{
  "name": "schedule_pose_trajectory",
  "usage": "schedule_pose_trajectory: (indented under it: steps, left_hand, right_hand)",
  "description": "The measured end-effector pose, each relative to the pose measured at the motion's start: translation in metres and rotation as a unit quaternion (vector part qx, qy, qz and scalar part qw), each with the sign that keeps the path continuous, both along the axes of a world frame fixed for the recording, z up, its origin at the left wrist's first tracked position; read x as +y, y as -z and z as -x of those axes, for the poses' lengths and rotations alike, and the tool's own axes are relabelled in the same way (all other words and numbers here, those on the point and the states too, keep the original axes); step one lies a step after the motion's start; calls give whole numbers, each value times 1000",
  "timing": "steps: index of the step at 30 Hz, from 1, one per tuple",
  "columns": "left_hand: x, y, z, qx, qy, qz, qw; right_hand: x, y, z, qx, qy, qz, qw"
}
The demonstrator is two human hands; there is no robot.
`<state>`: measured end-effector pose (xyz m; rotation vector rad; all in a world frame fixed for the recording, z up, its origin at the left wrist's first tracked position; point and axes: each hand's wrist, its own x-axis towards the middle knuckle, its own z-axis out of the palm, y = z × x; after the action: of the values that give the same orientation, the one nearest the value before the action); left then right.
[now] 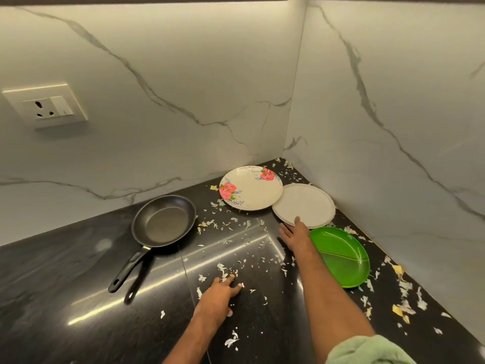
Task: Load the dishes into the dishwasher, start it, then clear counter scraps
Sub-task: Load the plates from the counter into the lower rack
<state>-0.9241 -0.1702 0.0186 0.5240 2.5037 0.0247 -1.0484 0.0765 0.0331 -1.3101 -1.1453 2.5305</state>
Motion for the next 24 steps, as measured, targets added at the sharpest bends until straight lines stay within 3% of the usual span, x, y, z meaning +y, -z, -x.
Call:
schedule_pose_trajectory:
  steps: [8, 13, 20, 24]
  left_hand:
    - [-1, -4, 1, -13, -11, 5, 1000]
    - [-1, -5, 2, -18, -5, 8, 1000]
    - [-8, -11, 2, 11, 6, -32, 999]
    - [-17, -7, -9, 87, -65, -151, 982]
  right_hand:
    - [-18, -15, 6, -27, 91, -100, 990]
    - [-21, -11, -2, -52, 123, -247, 960]
    - [-46, -51, -80, 58, 141, -232, 961]
    - [-57, -57, -133, 95, 158, -146, 972]
